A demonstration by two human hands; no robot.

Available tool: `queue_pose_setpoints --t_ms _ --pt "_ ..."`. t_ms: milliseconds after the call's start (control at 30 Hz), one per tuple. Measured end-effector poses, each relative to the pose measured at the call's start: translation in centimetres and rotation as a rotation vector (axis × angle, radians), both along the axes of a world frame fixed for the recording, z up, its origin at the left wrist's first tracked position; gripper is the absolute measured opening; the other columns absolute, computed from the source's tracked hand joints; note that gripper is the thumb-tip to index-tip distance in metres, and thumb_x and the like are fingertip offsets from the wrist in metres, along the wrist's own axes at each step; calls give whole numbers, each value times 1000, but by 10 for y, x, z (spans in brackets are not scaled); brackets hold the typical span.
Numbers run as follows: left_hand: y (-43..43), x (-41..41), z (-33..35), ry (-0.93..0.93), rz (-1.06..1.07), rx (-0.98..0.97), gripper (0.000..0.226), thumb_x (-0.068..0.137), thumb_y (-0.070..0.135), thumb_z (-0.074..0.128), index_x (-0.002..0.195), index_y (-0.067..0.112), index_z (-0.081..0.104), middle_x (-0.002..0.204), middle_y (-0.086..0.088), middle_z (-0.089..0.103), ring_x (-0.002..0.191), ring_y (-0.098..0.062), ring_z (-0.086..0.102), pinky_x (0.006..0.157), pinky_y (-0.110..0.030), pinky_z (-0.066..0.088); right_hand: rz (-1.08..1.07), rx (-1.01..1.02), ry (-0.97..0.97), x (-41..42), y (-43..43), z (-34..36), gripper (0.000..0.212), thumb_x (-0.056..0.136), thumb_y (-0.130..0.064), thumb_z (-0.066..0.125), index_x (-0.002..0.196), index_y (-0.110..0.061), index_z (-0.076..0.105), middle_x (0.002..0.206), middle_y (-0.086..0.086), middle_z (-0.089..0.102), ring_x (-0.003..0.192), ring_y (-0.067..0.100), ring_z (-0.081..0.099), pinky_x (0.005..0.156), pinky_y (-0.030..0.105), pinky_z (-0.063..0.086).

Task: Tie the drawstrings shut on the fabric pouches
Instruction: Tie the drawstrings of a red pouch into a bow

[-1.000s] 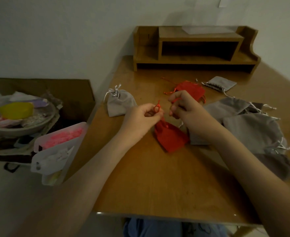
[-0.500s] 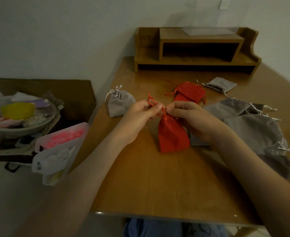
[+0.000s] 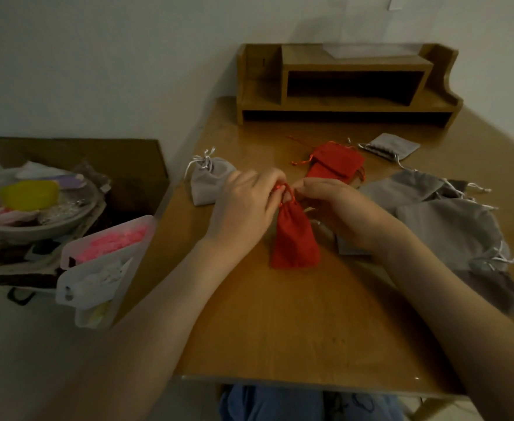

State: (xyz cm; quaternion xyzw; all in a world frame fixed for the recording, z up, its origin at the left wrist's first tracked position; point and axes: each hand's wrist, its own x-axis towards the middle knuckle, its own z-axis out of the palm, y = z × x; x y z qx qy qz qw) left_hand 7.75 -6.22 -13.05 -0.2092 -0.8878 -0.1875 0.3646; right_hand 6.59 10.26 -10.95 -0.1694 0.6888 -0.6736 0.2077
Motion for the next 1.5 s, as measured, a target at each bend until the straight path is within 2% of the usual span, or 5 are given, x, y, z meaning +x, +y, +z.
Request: queue_pose_setpoints --t_ms 167,367,1067,1267,1500 --pt "0 0 -1 75 0 -40 9 88 17 55 88 10 61 79 -2 63 76 -22 55 74 -29 32 1 27 30 -3 2 -3 27 98 -14 37 87 -10 61 76 3 61 71 15 56 69 27 43" --pt "1 1 -1 83 -84 -21 5 87 11 62 86 8 58 80 -4 60 79 -19 49 74 -29 35 -6 -16 44 -6 1 -10 19 88 -16 55 106 -11 57 62 5 55 51 10 52 50 21 40" --pt "1 0 -5 -223 -190 217 25 98 31 38 90 11 51 65 17 43 56 1 44 49 -20 34 -494 -184 104 -10 -4 -7 19 93 -1 47 79 -14 51 66 -2 60 59 7 53 56 17 43" --pt "-2 -1 -8 -254 -105 203 24 99 32 30 86 17 45 64 1 55 54 -8 51 47 -28 37 -541 -94 181 -16 4 -12 19 98 0 40 105 -9 54 66 3 57 56 9 55 56 20 45" --pt "-1 -3 -10 -260 -33 233 27 101 27 38 75 18 42 51 6 40 43 -15 43 42 -29 29 -599 137 233 -18 4 -16 31 97 1 32 89 -12 59 68 3 52 57 10 47 43 21 38"
